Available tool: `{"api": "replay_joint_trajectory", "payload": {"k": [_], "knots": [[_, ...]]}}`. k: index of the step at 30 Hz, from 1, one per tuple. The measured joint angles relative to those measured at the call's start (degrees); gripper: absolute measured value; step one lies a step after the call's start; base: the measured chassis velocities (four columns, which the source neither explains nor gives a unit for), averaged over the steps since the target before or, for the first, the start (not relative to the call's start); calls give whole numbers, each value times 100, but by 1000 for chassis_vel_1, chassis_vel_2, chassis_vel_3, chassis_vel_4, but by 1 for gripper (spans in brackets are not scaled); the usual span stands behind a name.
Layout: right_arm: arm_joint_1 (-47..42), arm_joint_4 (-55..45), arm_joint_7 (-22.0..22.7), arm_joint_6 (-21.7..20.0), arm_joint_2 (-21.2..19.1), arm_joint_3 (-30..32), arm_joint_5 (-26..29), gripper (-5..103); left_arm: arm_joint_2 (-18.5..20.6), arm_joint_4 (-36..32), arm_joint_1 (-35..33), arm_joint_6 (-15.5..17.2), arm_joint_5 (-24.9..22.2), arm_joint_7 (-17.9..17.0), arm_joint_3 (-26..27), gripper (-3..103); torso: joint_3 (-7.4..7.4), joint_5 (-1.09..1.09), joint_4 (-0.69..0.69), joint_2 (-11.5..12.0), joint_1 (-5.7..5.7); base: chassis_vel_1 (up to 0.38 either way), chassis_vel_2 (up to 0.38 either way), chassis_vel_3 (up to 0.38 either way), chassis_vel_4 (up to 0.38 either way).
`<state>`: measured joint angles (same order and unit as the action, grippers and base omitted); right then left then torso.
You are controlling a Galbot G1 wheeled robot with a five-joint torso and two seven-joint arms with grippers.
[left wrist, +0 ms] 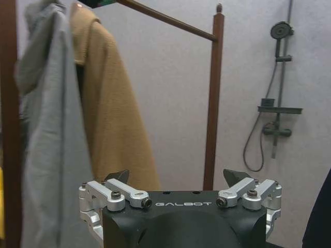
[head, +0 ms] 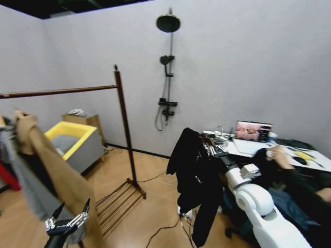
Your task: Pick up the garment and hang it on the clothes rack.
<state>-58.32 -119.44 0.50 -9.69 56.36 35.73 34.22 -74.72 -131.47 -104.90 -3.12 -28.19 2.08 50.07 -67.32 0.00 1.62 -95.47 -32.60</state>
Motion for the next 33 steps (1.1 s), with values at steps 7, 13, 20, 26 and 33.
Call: {"api": "replay_joint_trajectory", "payload": {"k": [7,13,20,26,33], "knots": [[651,288,15,-80,-230,-352,187,9,0,0,0,0,0,0,0,100,1,0,2,-1,1,113,120,127,127],[1186,400,20,-169,-293,-667,306,9,0,0,0,0,0,0,0,100,0,0,0,0,0,125,144,137,123],[1838,540,44,-268,-335,-1166,406,9,0,0,0,0,0,-1,0,100,1,0,0,0,1,119,126,129,114],[2641,1149,36,-270,-342,-1798,415,9,0,0,0,0,0,-1,0,100,1,-1,-1,0,1,133,125,130,122],[3377,1815,-37,-238,-177,-2324,248,9,0,0,0,0,0,0,0,100,0,-1,-1,0,0,122,123,136,131]]}}
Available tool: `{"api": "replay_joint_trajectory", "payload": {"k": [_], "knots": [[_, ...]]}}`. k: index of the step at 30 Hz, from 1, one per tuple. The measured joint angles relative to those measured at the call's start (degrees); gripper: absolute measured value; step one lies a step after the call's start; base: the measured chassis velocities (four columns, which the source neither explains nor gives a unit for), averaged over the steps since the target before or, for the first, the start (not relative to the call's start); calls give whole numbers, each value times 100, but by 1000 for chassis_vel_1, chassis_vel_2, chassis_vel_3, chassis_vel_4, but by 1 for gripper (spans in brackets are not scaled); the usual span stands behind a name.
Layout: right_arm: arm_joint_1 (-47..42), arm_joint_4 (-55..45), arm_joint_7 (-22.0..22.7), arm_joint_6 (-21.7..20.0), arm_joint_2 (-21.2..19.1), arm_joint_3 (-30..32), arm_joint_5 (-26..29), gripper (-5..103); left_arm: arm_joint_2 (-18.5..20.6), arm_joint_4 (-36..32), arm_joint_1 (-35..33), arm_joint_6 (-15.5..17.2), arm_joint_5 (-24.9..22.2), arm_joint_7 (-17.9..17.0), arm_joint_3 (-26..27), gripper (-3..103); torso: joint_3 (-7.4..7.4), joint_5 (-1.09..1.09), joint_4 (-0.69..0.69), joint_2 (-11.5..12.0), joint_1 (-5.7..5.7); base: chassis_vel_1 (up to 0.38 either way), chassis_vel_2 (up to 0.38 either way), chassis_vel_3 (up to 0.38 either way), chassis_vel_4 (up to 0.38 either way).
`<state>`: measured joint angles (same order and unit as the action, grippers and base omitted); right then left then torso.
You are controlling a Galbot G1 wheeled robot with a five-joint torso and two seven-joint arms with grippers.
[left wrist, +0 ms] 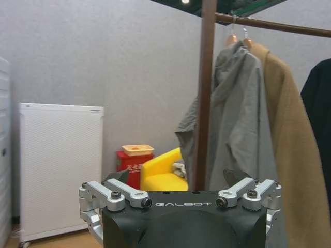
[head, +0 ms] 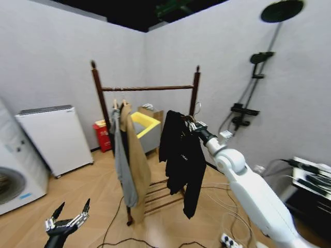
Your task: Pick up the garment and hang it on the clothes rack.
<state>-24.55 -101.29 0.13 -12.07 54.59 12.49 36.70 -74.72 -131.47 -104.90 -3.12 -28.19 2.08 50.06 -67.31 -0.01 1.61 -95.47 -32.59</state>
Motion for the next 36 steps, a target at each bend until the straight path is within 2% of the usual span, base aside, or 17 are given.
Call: {"api": "replay_joint_trajectory", "payload": {"k": [4,15,18,19,22,29,36], "knots": [[576,548,-168,91,178,-153,-311,9,0,0,0,0,0,-3,1,100,-1,0,-4,0,0,119,107,102,99],[1907,1836,-271,77,653,-910,-216,9,0,0,0,0,0,1,0,100,0,1,3,-1,0,18,23,15,14],[2468,2547,-369,96,1084,-1223,-176,9,0,0,0,0,0,1,0,100,0,0,2,0,0,0,0,0,0],[2468,2547,-369,96,1084,-1223,-176,9,0,0,0,0,0,1,0,100,0,0,2,0,0,0,0,0,0],[3080,3332,-504,146,1587,-1538,-55,9,0,0,0,0,0,-1,0,100,0,0,0,0,0,0,0,0,0],[3544,3836,-489,88,1948,-1740,5,9,0,0,0,0,0,0,0,100,1,-1,0,-1,0,0,0,0,0],[3732,4389,-252,81,2203,-1659,-424,9,0,0,0,0,0,0,0,100,0,1,2,0,1,0,0,0,0]]}}
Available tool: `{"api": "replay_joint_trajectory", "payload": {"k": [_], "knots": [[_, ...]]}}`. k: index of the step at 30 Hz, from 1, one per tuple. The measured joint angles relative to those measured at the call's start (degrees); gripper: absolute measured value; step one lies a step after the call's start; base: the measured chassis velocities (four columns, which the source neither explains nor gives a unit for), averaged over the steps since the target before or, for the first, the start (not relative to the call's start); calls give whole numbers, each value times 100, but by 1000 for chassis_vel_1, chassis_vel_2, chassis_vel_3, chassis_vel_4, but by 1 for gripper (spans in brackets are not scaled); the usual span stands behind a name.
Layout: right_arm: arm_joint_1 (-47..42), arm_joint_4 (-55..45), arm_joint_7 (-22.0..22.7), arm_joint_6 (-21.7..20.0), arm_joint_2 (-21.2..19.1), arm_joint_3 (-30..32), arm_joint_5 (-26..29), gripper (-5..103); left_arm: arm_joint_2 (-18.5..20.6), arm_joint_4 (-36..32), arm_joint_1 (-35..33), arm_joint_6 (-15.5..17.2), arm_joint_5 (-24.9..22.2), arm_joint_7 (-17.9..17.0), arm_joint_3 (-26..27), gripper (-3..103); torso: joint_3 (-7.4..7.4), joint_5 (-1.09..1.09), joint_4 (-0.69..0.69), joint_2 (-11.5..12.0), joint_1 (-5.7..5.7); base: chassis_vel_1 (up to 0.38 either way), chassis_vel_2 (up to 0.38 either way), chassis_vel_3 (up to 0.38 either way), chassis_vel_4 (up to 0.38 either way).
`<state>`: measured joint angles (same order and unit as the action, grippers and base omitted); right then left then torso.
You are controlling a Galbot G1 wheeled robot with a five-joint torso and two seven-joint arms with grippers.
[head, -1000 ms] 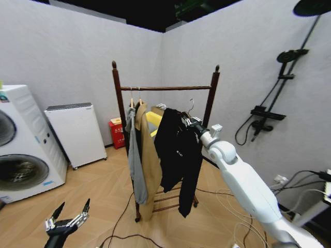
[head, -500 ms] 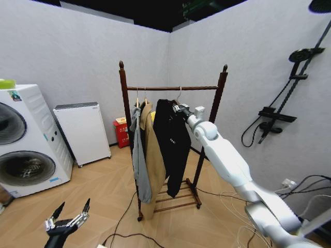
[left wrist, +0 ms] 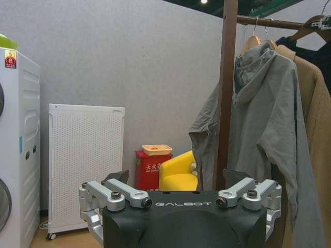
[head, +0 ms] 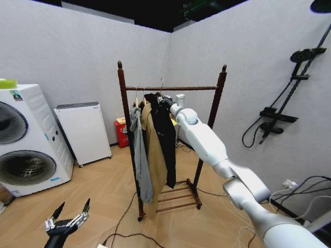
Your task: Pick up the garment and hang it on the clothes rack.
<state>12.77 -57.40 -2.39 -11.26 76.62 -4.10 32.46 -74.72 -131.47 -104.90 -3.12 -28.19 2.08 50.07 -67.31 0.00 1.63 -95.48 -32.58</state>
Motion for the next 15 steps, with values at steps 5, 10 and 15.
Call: {"api": "replay_joint_trajectory", "payload": {"k": [5,10,15], "knots": [[221,621,-129,134,186,82,-157,9,0,0,0,0,0,0,0,100,0,0,-1,0,0,0,0,0,0],[385,1179,-314,214,317,120,-211,9,0,0,0,0,0,0,0,100,0,0,-1,0,0,0,0,0,0],[575,1807,-491,393,503,355,-436,9,0,0,0,0,0,0,0,100,0,0,0,0,0,0,0,0,0]]}}
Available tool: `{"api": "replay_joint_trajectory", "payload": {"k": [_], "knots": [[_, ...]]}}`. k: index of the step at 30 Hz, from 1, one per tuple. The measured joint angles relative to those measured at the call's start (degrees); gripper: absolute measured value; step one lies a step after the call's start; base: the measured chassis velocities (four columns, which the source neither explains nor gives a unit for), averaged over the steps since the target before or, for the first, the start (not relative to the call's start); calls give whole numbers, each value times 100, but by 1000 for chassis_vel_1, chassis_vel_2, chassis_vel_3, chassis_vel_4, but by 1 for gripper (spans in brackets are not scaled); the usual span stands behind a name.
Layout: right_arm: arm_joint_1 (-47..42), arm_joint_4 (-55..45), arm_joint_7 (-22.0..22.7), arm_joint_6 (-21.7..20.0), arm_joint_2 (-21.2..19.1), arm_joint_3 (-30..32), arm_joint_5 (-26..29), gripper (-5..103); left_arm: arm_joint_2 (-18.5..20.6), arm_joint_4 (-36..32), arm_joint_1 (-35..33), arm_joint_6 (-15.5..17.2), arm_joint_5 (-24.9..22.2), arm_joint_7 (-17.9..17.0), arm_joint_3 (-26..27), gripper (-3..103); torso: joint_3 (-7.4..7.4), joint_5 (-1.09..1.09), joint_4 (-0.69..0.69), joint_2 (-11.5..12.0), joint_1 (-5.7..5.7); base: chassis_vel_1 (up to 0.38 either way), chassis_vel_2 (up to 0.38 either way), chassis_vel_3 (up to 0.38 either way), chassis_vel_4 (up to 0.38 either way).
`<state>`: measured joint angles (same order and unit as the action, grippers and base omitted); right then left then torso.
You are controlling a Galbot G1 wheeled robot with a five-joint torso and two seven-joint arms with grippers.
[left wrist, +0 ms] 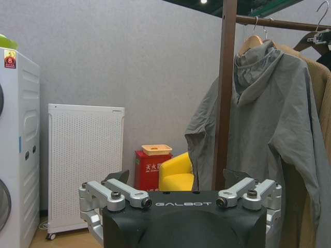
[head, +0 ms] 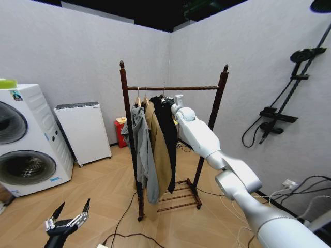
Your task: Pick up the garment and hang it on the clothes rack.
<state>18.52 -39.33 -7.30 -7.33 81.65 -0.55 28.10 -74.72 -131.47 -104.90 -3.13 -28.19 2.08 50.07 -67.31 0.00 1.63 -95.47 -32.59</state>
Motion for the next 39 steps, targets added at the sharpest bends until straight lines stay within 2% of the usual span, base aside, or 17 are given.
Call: {"api": "replay_joint_trajectory", "payload": {"k": [6,13,18,27,32,39], "knots": [[327,628,-228,116,184,79,-98,9,0,0,0,0,0,0,0,100,0,-1,0,0,0,0,0,0,0],[430,858,-304,95,344,24,-99,9,0,0,0,0,0,0,0,100,1,-1,0,0,0,0,0,0,0],[533,1201,-318,-3,650,124,-139,9,0,0,0,0,0,0,0,100,1,-2,-2,0,0,0,0,0,0],[589,1327,-383,-18,685,313,-281,9,0,0,0,0,0,0,0,100,1,-1,-1,0,0,0,0,0,0],[500,1254,-362,-288,597,315,-170,9,0,0,0,0,0,0,0,100,2,0,0,-1,1,0,0,0,0],[341,1294,-363,-407,600,360,-69,9,0,0,0,0,0,0,0,100,1,0,0,0,0,0,0,0,0]]}}
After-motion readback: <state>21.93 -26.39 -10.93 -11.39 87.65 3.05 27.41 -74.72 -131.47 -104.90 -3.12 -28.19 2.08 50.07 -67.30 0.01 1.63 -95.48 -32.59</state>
